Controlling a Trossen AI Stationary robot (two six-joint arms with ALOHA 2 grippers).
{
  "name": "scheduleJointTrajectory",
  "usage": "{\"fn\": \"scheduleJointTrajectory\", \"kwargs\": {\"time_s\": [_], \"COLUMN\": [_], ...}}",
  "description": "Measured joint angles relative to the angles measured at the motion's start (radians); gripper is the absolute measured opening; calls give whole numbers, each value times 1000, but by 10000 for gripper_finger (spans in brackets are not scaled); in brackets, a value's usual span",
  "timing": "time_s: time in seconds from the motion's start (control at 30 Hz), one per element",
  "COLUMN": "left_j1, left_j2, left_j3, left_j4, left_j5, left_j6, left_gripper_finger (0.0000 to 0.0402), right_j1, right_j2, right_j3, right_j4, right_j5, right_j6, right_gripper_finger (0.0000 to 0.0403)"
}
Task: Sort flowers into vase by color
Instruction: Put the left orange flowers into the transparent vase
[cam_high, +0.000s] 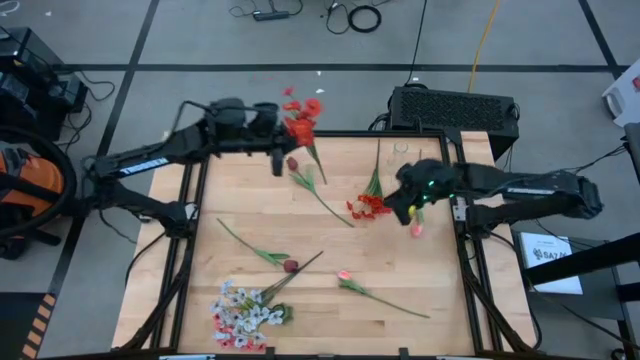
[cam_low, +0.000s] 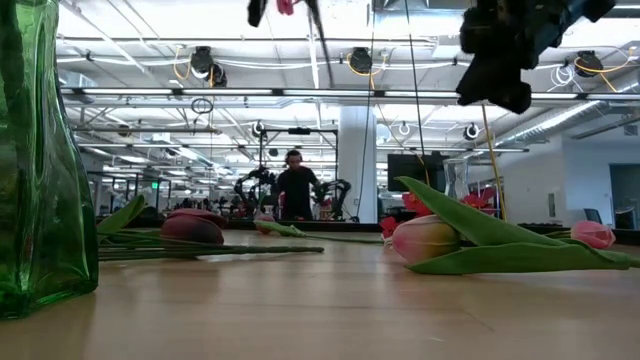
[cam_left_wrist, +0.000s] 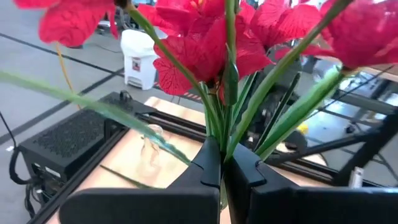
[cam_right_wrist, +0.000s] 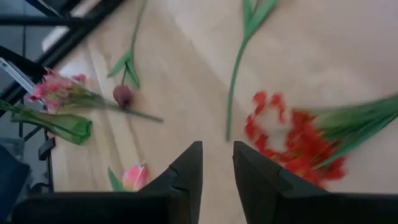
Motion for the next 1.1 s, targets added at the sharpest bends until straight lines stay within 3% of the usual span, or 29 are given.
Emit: {"fn": "scheduleJointTrajectory", "kwargs": {"time_s": [0.17,0.3,0.5,0.7,1.0,1.1], "left_j1": [-75,-102,-135,-163,-174,-174], "left_j2": [100,174,254,280,279,279], "left_j3": [0,0,-1,-1,-1,-1], "left_j4": [168,295,325,350,383,383], "left_j5": [-78,-103,-125,-127,-127,-127], "left_j6": [-36,-79,-114,-131,-131,-131], "left_gripper_finger": [2,2,2,2,2,5], "right_j1": [-94,-109,-109,-109,-108,-108], "right_j2": [-84,-61,-11,-8,59,78], "right_j3": [0,1,1,1,1,1], "right_j4": [39,157,351,431,477,517], "right_j5": [-1,-46,-182,-190,-192,-240], "right_j6": [-104,-122,-213,-309,-334,-335], "right_gripper_finger": [75,75,75,80,175,211]}}
